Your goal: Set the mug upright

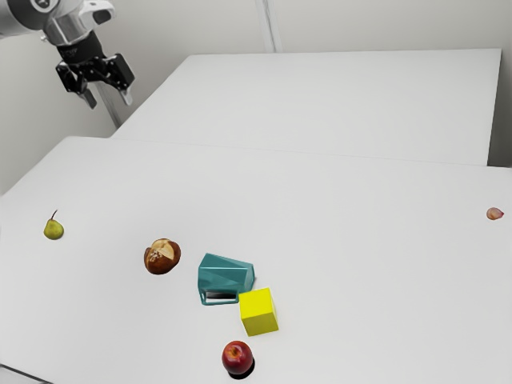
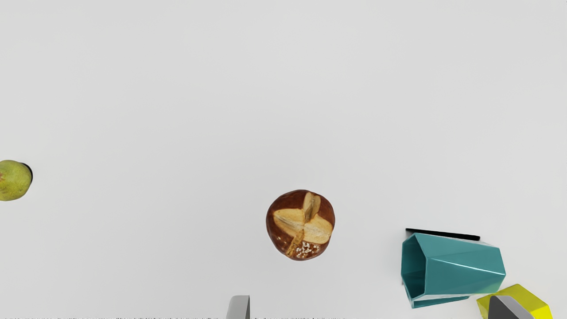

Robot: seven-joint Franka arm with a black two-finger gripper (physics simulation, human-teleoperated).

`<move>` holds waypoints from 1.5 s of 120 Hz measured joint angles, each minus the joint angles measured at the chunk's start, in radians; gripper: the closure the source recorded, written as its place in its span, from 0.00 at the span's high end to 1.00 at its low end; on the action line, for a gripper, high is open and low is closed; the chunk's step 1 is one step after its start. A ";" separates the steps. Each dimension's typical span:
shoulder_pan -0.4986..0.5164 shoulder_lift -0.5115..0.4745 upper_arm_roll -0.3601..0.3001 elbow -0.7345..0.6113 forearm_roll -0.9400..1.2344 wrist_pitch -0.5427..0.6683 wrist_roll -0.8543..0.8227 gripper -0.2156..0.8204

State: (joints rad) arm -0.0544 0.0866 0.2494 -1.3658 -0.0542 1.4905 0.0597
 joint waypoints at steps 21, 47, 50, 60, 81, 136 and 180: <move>-0.037 -0.049 0.029 -0.147 -0.116 0.013 0.024 0.77; -0.020 -0.162 0.105 -0.702 -0.663 0.169 0.161 0.77; -0.003 -0.161 0.108 -0.756 -0.718 0.188 0.185 0.77; 0.025 -0.149 0.111 -0.876 -0.844 0.248 0.261 0.77; 0.003 -0.047 0.111 -0.925 -0.955 0.368 0.397 0.77; -0.084 -0.054 0.106 -1.055 -1.077 0.483 0.612 0.77; -0.116 -0.051 0.081 -1.107 -1.212 0.509 0.695 0.77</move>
State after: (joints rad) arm -0.1706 0.0354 0.3300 -2.4723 -1.2662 1.9994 0.7546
